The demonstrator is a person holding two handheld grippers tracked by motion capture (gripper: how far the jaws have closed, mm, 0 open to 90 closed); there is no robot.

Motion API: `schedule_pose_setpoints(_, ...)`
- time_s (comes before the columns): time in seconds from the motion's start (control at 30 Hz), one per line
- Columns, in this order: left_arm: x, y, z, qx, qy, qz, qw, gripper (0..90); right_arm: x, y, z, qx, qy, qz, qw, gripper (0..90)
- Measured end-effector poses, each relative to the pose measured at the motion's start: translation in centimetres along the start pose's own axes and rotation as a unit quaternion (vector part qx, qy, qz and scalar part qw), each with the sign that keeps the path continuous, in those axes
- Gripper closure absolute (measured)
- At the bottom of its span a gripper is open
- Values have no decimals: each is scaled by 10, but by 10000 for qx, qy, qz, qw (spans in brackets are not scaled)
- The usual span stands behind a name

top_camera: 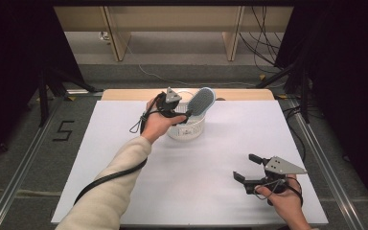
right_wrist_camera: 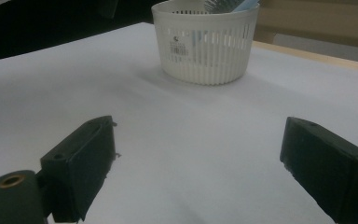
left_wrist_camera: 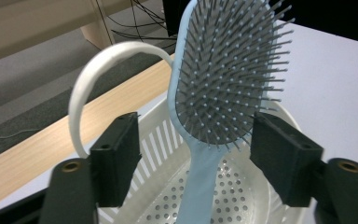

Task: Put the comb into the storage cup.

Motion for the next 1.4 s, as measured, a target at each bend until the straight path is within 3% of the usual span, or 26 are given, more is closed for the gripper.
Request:
schedule_pose_setpoints(0.2,0,-14,-4,-115,-21,65,9999,161,0,0,0,-2,3,-11,10000,111)
schedule_pose_setpoints(0.5,-4,-31,-23,-265,-186,181,9993,50,0,0,0,-29,24,-17,10000,111)
schedule_pose_setpoints(1.03,-5,-64,-60,-11,-451,42,9990,35,1,1,0,-39,47,-59,10000,111)
schedule_pose_setpoints(1.4,-5,-76,-76,65,-530,105,9985,28,2,0,0,-16,58,-85,9999,111)
Point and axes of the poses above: each handheld gripper's, and its own axes: y roughly forward along the jaws, z roughly out of its top, x roughly to its right, the point moved 4 cm from there along y, roughly forward along the jaws, and after that the axes turned 14 degrees about -x, right-handed, at the moved point
